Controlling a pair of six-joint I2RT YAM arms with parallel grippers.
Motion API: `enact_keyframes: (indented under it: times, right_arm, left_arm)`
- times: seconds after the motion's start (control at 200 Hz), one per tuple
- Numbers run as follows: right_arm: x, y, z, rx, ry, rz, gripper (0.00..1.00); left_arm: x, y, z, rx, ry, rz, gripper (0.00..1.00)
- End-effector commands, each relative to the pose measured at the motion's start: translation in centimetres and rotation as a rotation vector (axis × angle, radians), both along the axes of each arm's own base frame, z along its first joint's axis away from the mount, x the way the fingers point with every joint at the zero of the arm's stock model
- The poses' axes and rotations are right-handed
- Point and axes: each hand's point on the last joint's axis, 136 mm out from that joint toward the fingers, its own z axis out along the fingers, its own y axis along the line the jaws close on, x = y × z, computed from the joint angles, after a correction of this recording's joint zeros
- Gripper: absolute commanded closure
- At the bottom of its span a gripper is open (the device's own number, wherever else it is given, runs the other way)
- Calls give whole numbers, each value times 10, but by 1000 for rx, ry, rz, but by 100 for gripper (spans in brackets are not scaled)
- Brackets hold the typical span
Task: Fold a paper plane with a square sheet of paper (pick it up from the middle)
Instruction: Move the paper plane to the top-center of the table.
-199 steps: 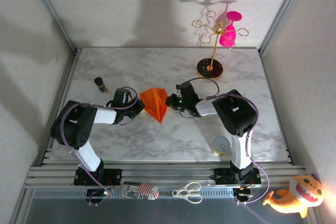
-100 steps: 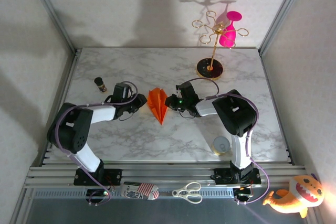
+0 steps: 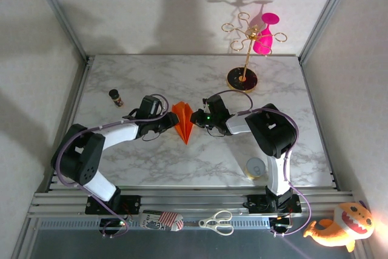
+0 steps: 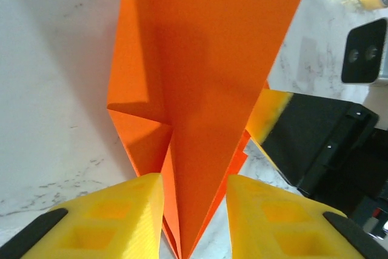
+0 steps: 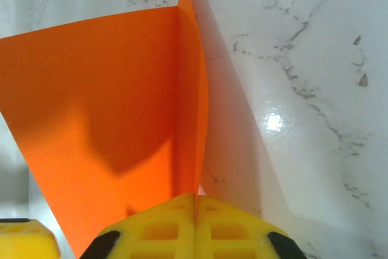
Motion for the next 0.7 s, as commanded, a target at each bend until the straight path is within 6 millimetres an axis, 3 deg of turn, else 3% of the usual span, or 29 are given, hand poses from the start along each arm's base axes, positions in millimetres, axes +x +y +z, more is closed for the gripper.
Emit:
enact_keyframes:
  times: [0.0,0.285,0.696]
  right_arm:
    - [2,1,-3,-5,5,14,94]
    - [1,1,-4,-8,10,16,94]
    - [2,1,-2,-4,9,13,94]
  left_arm:
    - [4,-6,-2,12,5,-22,67]
    - [5,-16,-10,-4,27,-51,67]
    - [-8,-35,-15,-18,57,-118,64]
